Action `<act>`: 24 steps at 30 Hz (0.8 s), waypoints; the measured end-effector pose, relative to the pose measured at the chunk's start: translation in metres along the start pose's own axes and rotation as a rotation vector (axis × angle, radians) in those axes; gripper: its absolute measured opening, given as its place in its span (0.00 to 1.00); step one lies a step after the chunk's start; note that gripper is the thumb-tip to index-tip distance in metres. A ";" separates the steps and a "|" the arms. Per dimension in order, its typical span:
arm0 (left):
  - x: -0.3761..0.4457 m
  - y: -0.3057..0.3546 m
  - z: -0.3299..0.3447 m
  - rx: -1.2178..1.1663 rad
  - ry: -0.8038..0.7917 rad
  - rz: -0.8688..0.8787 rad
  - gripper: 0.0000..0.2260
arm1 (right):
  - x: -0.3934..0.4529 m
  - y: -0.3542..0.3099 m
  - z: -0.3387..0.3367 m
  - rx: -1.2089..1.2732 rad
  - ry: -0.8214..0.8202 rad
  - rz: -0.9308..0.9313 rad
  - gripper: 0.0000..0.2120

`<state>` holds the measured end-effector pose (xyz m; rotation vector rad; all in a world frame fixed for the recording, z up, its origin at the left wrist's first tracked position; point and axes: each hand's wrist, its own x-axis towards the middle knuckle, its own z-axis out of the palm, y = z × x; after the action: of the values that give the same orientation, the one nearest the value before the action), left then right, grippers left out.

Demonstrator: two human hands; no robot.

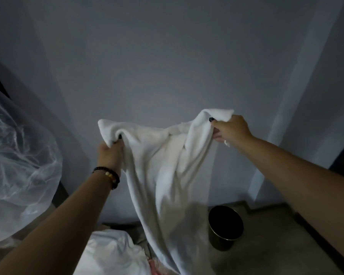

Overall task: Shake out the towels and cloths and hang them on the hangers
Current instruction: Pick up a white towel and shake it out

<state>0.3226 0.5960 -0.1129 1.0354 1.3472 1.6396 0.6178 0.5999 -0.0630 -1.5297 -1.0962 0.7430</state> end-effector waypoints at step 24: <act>0.027 0.015 0.004 0.197 -0.105 -0.023 0.11 | -0.011 0.027 0.004 -0.444 -0.028 -0.084 0.21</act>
<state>0.3150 0.6195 -0.0948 1.1985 1.4660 1.4365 0.6175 0.5911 -0.0907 -1.8312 -1.4024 0.4825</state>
